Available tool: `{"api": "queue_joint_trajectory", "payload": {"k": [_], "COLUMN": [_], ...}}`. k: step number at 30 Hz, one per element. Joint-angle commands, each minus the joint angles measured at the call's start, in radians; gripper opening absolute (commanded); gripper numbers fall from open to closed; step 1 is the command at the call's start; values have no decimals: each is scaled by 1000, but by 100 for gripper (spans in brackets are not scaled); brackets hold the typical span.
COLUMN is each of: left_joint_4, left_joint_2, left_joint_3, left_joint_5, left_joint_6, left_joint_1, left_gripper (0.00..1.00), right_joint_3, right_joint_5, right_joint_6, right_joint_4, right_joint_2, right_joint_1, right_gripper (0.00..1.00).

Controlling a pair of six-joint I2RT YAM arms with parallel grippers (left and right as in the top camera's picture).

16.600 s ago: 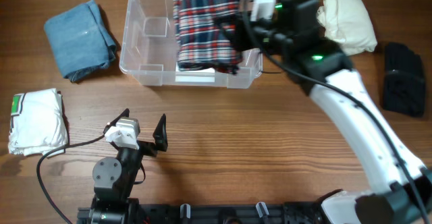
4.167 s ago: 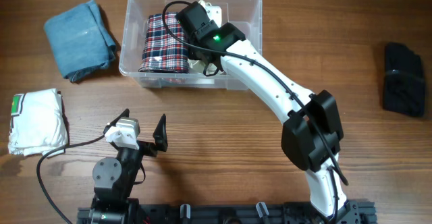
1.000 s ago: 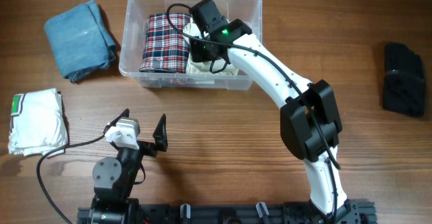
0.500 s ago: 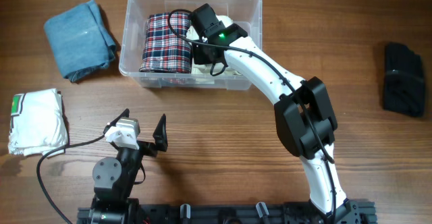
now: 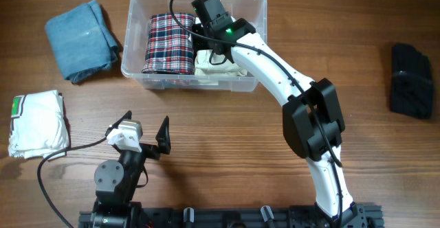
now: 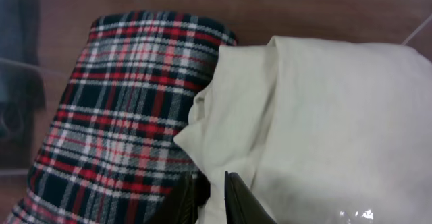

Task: Pack container
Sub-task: 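Release and tuck the cream cloth into the bin with the right gripper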

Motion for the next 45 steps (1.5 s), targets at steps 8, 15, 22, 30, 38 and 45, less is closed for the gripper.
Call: {"api": "queue_joint_trajectory", "payload": {"k": [8, 15, 22, 30, 38, 45], "left_joint_4": [-2, -2, -2, -2, -2, -2], "left_joint_2": [-3, -3, -3, -3, -3, -3], "left_joint_3": [-6, -6, -6, -6, -6, -6], "left_joint_5": [-3, -3, -3, -3, -3, -3], "left_joint_6": [-2, -2, -2, -2, -2, -2], "left_joint_1": [-4, -4, -4, -4, -4, -4], "left_gripper": [100, 100, 100, 100, 100, 100], "right_joint_3": [16, 19, 19, 6, -3, -3], "right_joint_5": [66, 70, 144, -73, -114, -153], "right_joint_6": [-67, -71, -183, -209, -209, -209], "right_joint_4": [98, 113, -106, -416, -406, -401], "right_joint_2": [76, 87, -179, -178, -100, -7], "right_joint_1": [-5, -8, -9, -9, -8, -9], "right_gripper": [16, 17, 17, 16, 16, 16]}}
